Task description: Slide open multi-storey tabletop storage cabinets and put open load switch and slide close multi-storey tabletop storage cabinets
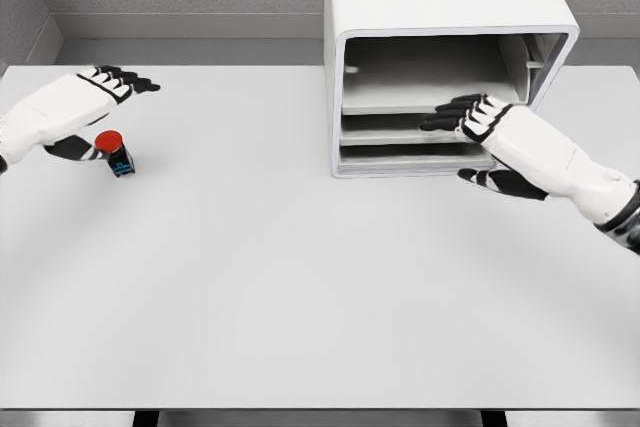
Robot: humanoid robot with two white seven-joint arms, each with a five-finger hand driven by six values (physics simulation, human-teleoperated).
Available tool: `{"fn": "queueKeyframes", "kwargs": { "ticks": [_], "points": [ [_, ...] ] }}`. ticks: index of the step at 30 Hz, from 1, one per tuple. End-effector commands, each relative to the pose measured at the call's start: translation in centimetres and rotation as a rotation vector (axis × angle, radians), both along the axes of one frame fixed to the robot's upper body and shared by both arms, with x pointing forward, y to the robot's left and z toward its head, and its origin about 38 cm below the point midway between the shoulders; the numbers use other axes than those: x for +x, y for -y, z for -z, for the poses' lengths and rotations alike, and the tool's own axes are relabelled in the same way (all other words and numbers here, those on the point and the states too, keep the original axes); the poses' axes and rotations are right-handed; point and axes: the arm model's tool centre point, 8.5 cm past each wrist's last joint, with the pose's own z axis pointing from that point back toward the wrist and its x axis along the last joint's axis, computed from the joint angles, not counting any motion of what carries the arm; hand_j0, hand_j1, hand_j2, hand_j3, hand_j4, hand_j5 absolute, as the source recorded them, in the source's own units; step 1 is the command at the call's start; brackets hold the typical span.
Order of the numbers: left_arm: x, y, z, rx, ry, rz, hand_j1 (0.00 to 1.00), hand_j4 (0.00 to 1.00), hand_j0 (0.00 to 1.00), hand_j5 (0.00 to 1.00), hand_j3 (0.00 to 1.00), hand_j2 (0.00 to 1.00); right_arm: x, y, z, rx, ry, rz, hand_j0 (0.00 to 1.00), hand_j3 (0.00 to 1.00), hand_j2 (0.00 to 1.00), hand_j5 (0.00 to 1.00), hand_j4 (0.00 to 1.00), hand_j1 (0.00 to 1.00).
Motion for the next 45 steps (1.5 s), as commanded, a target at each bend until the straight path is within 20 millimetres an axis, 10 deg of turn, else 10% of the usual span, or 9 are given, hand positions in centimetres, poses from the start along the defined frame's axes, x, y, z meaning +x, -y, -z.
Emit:
{"fn": "queueKeyframes", "kwargs": {
  "ticks": [1,17,28,45],
  "points": [
    [0.1,-0.1,2.6,0.024,-0.087,0.006,1.00,1.00,1.00,1.00,1.00,1.00,0.1,-0.9,1.7,0.007,-0.050,-0.016,0.84,0.84,0.84,0.84,0.84,0.84],
    [1.6,-1.7,4.6,0.078,-0.193,-0.021,1.00,1.00,1.00,1.00,1.00,1.00,6.3,-3.9,4.1,0.019,-0.174,-0.016,0.84,0.84,0.84,0.84,0.84,0.84],
    [2.0,-2.0,3.7,0.089,-0.178,-0.026,0.97,0.97,0.97,0.97,0.97,0.97,9.0,-2.3,4.4,0.030,-0.207,0.051,0.84,0.84,0.84,0.84,0.84,0.84],
    [2.2,-2.8,4.5,0.126,-0.211,-0.043,0.75,0.75,0.75,0.75,0.75,0.75,8.8,-1.6,5.6,-0.006,-0.244,0.063,0.83,0.83,0.83,0.83,0.83,0.83]
  ]
}}
